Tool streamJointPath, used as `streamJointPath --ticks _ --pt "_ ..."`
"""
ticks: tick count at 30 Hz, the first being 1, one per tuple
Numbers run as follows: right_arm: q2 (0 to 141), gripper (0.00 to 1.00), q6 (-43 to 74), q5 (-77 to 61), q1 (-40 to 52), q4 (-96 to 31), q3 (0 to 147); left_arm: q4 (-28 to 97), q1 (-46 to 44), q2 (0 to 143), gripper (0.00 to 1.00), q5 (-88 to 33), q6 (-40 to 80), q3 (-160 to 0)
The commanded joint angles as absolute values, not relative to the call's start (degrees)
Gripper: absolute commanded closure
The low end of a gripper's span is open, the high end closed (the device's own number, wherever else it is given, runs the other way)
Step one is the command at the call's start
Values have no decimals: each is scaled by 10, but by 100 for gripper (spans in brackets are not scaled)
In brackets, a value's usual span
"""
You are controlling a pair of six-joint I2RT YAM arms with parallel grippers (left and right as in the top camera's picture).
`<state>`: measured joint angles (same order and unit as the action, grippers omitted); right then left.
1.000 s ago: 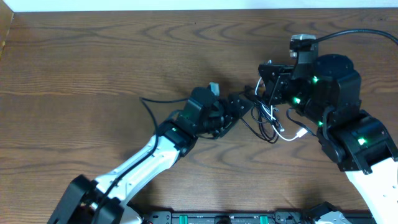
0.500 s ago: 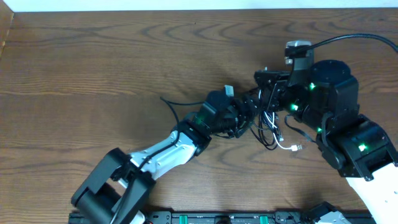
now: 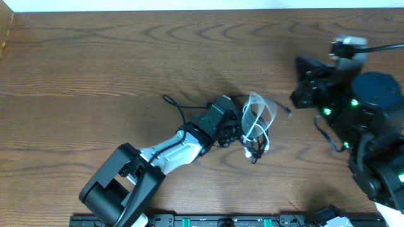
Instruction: Untangle cables
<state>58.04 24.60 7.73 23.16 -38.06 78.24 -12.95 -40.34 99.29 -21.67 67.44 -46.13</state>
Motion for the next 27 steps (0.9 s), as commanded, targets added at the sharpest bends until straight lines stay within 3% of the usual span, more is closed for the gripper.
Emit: streamJointPath --ticks 1,4,8,17,27 --pt "584 99 226 183 198 -409 793 -113 -367 1000 56 -195 604 -462" --pt "602 99 227 215 160 -449 793 -108 -336 1000 56 -216 591 -462" --pt "634 98 226 157 124 -501 793 -110 -302 1000 67 -277 568 -462" --pt "741 61 140 -232 121 -610 788 -164 -277 999 89 -382 519 -462" --pt "824 59 128 -338 121 -625 766 -380 -277 997 92 -433 490 -462"
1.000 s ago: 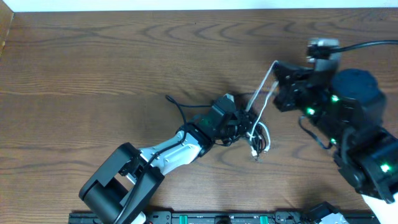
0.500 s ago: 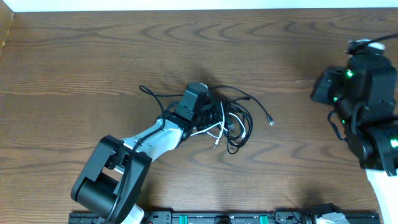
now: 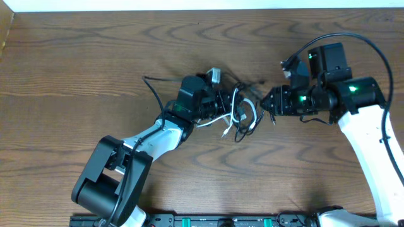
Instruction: Untangle cables
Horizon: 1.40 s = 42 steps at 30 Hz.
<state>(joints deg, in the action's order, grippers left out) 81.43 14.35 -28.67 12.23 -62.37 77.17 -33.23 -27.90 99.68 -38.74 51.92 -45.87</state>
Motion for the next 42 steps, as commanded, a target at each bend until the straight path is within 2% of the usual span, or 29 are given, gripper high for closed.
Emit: streamJointPath --ticks 1,9,13,16,19,27,28,33,35,42 --pt "826 59 128 -346 121 -623 766 -394 -277 996 92 -436 479 -462" --pt "829 58 223 -355 121 -571 764 -389 -277 995 92 -426 352 -462" --pt "835 60 257 -317 121 -559 764 -384 -277 995 92 -391 283 -462" --pt "837 59 262 -279 121 -568 763 -335 -277 994 92 -281 192 -462" --pt "837 57 261 -269 121 -573 763 -283 -277 994 90 -163 169 -462" --pt "857 56 309 -221 154 -552 742 -255 -295 994 91 -82 182 -462" --pt "873 57 327 -200 166 -531 728 -251 -312 994 91 0 149 -462" --pt "900 57 343 -214 171 -479 709 -227 -368 988 91 133 -39 -462" --pt "908 56 343 -218 171 -462 708 -220 -391 988 91 184 -78 -462" --pt "959 57 366 -264 171 -409 708 -216 -412 988 92 215 -60 -462"
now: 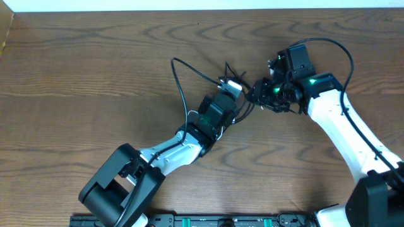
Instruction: Untangle cables
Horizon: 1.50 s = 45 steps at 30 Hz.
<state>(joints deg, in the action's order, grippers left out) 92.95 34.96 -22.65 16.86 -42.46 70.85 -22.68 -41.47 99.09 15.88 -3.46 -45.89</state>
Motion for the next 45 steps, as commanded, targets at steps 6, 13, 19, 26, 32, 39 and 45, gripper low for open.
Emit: streamJointPath --ticks 6,13,19,26,32,39,45 --pt "1011 64 366 -320 171 -378 708 -206 -412 988 92 215 0 -462" --pt "1023 64 360 -321 160 -395 708 -172 -395 988 92 215 210 -462" --pt "1023 55 327 -362 150 -432 707 -155 -352 977 92 215 476 -462" --pt "1023 50 292 -461 175 -454 707 -154 -328 969 92 218 609 -462" --pt "1023 48 331 -430 222 -423 707 -155 -328 969 92 230 625 -462" --pt "1023 53 351 -312 259 -369 696 -154 -328 969 92 195 629 -462" --pt "1023 54 308 -269 261 -345 696 -155 -328 969 92 163 629 -462"
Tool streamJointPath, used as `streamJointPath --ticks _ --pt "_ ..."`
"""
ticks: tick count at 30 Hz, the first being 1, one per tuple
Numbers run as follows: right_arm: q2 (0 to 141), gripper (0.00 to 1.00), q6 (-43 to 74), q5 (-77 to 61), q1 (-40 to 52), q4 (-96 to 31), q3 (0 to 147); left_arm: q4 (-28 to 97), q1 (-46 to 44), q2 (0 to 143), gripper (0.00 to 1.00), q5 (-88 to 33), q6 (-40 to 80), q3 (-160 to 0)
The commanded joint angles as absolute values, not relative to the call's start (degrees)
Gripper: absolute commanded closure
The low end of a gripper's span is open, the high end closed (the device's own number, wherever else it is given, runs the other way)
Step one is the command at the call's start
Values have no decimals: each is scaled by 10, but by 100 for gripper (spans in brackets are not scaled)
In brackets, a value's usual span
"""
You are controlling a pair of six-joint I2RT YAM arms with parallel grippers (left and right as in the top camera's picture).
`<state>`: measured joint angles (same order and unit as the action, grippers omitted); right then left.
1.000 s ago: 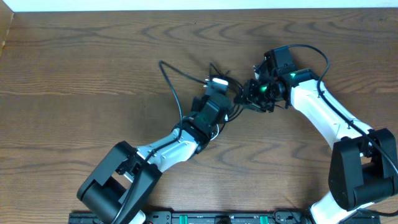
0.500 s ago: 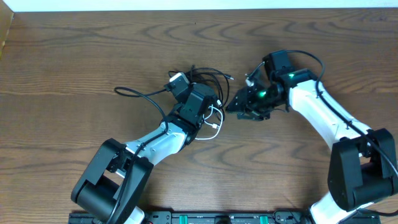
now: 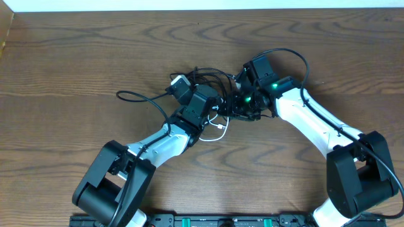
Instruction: Untangle cables
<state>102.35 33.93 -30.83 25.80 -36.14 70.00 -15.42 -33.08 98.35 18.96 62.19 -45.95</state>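
Observation:
The cable tangle point(image 3: 213, 94) lies mid-table: black loops bunched together, one black strand point(image 3: 132, 98) trailing out to the left, and a white cable end point(image 3: 219, 127) poking out below. My left gripper point(image 3: 211, 108) reaches up from the lower left, buried in the bundle and apparently shut on it. My right gripper point(image 3: 235, 108) comes in from the right and presses into the same bundle. Its fingers are hidden among the black cables, so their state is unclear.
The brown wooden table point(image 3: 76, 50) extends on all sides. A black rail point(image 3: 208, 221) runs along the front edge. The right arm's own black cable point(image 3: 297, 60) arcs above its wrist.
The right gripper has moved left and down into the tangle. The left gripper and bundle have shifted slightly left, and the long black strand now trails left on the table instead of arching up.
At first the left gripper held the tangle mid-table while the right arm sat folded at the far right. The right arm then reached in beside the bundle. Later both grippers were further back with a black loop raised. Now both meet at the tangle.

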Motion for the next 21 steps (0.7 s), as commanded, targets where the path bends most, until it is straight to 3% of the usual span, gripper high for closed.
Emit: streamJointPath --ticks 1,8,14,21 --pt "1023 56 290 -267 265 -330 696 -155 -328 969 92 151 629 -462" --pt "1023 58 263 -243 272 -304 695 -155 -327 969 92 101 629 -462" --pt "1023 73 261 -228 271 -282 672 -155 -324 969 92 63 629 -462" --pt "1023 78 260 -282 271 -245 641 -155 -304 969 92 9 629 -462"
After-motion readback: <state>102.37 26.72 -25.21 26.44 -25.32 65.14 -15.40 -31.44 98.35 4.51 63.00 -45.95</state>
